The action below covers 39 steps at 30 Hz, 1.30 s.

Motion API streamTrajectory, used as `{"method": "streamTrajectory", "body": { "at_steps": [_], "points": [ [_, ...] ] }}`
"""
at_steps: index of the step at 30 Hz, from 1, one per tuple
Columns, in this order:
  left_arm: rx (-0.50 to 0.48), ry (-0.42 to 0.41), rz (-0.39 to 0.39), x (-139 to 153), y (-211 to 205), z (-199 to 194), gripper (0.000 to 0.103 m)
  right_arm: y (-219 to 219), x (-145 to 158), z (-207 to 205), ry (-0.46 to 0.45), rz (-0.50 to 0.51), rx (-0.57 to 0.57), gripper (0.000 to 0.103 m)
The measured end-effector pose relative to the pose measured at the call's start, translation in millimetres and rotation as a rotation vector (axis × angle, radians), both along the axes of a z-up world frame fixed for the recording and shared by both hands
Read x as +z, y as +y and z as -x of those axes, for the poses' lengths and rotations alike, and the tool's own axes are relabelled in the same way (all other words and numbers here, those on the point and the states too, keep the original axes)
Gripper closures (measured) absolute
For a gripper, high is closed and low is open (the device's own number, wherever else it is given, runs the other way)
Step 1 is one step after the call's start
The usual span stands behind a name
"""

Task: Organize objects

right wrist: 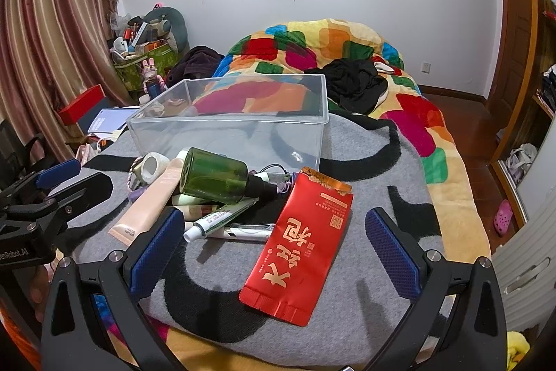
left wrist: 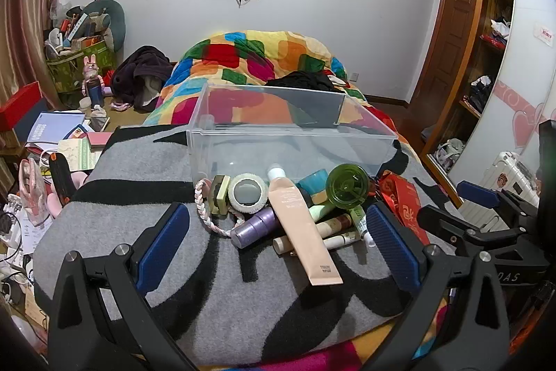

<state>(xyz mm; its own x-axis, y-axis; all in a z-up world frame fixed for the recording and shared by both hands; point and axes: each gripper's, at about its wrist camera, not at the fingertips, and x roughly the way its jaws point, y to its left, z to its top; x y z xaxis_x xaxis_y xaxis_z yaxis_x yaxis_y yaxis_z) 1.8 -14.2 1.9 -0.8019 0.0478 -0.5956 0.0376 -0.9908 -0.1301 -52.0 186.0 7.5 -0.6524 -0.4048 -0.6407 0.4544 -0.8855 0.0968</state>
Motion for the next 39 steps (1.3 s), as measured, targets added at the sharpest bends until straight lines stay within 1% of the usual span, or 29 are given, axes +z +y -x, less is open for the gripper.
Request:
{"method": "streamTrajectory", "body": {
  "at_steps": [4, 5, 10, 24, 34, 39],
  "points": [
    [0.000, 0.000, 0.000, 0, 0, 0, 0.000, -1, 0, -2, 0.000, 0.001, 0.002, 0.000],
    [-0.001, -0.001, -0.001, 0, 0, 0, 0.000, 5, -1, 7, 0.001, 0.000, 0.001, 0.000],
    [0.000, 0.000, 0.000, 0, 0, 0, 0.000, 0, -2, 1, 0.002, 0.001, 0.003, 0.000],
    [0.001, -0.008, -0.005, -3, 1, 0, 0.000, 1, -1, 2, -0.006, 0.006, -0.001, 0.000],
    [0.003, -0.051, -0.033, -11, -1, 7, 0.000, 9, -8, 12, -0.054, 0.029, -0.031, 0.000],
    [0.006, -0.069, -0.039, -17, -2, 12, 0.002, 12, -18, 19, -0.091, 0.028, -0.039, 0.000]
  ]
}}
